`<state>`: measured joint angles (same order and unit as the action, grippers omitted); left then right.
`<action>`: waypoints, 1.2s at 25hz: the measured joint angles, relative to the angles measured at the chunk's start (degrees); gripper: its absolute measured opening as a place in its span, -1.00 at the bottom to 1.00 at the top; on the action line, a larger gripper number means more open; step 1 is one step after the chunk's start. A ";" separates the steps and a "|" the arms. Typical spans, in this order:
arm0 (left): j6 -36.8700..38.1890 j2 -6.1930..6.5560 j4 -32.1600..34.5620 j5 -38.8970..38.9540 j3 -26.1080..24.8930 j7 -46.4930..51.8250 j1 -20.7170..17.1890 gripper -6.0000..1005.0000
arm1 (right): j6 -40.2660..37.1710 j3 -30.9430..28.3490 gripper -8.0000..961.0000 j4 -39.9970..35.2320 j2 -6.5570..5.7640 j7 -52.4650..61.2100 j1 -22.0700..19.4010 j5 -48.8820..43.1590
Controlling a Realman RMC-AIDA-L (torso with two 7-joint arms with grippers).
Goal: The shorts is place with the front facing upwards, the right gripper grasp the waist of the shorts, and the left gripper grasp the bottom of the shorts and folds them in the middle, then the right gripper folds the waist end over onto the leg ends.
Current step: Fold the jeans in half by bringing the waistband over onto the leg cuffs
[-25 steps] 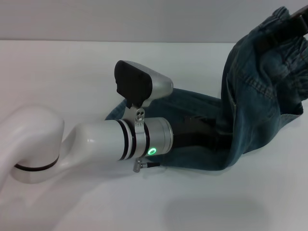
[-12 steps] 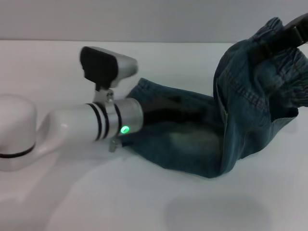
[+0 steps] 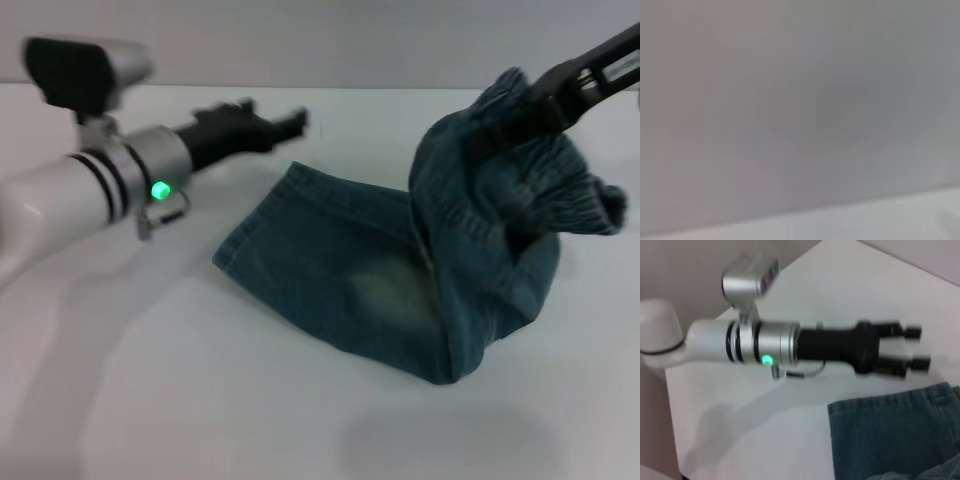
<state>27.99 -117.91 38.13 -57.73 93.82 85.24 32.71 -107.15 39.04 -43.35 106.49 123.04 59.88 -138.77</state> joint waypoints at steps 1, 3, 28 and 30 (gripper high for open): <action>0.02 -0.02 0.06 -0.01 -1.48 -0.77 -0.18 0.65 | 0.64 0.54 -0.85 0.14 0.49 -0.43 0.14 0.00; 0.15 -0.02 0.22 -0.02 -4.79 -2.40 -0.62 0.65 | 1.94 1.36 -0.85 0.21 1.52 -1.30 0.49 0.03; 0.22 -0.28 -0.17 0.51 -10.33 -7.15 -0.25 0.65 | 16.83 11.49 -0.40 6.16 7.89 -7.58 7.54 0.08; 0.19 -0.34 -0.18 0.53 -10.38 -7.50 -0.25 0.65 | 17.54 11.72 -0.32 6.17 8.07 -7.86 7.89 0.09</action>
<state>28.17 -118.25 37.96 -57.20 83.44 77.74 32.46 -89.61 50.76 -37.18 114.56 115.18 67.77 -138.68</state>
